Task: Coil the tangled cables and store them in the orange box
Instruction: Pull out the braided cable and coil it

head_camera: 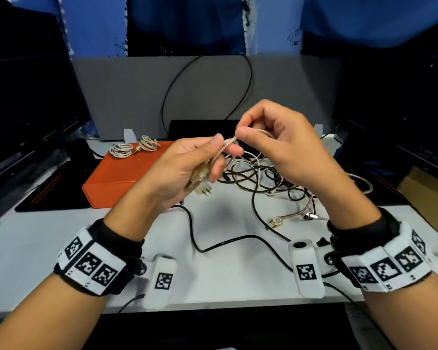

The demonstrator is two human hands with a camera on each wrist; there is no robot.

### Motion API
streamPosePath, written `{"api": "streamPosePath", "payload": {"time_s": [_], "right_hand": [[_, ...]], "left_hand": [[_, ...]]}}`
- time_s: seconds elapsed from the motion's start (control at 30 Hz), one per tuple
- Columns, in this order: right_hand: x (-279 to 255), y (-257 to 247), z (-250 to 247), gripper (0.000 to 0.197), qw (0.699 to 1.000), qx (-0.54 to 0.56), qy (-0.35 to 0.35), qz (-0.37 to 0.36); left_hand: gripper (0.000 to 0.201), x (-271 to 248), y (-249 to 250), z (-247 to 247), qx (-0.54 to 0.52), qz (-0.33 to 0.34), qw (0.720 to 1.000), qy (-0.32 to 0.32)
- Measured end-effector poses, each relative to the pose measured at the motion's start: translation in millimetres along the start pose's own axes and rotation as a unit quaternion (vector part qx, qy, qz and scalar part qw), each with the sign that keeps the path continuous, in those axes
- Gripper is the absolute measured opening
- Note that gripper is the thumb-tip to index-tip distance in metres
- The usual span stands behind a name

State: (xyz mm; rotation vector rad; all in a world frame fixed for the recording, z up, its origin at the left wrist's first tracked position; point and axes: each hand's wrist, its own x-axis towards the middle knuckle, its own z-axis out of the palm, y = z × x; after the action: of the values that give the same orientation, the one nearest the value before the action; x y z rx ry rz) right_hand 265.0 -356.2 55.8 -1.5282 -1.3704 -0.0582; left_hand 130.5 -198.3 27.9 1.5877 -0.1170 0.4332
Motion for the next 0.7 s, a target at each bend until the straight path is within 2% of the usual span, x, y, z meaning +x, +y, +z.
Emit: {"api": "streamPosePath", "payload": {"time_s": [0.13,0.3,0.43,0.5,0.57,0.63,0.7], "right_hand": [[-1.5,1.7,13.6,0.025,0.997,-0.065,-0.049,-0.01],[-2.6,0.6,10.3,0.025,0.99,-0.126,-0.057,-0.005],[-2.5,-4.6,7.7,0.024,0.994,-0.097,-0.057,-0.007],[-1.0,-1.6,10.0,0.022,0.995,-0.093,-0.038,-0.005],[0.6,5.5,10.1,0.03,0.989,-0.139,-0.053,0.004],[-0.3,11.3,10.5,0.04,0.968,-0.223,-0.113,0.032],[-3.1,11.9,12.0,0.04,0.938,-0.287,-0.18,0.067]], "left_hand": [[0.025,-0.9,2.5,3.6,-0.101,-0.014,0.995,0.004],[0.026,-4.3,5.6,8.0,-0.14,-0.047,0.989,-0.019],[0.031,-6.7,10.3,6.3,-0.136,-0.034,0.99,-0.026],[0.028,-6.6,13.6,7.9,-0.185,-0.023,0.983,-0.003],[0.025,-5.1,16.6,8.7,-0.227,-0.004,0.973,0.033],[0.028,-3.1,18.7,5.0,-0.22,0.016,0.972,0.084],[0.033,-0.6,17.9,-1.2,-0.187,0.026,0.974,0.121]]}}
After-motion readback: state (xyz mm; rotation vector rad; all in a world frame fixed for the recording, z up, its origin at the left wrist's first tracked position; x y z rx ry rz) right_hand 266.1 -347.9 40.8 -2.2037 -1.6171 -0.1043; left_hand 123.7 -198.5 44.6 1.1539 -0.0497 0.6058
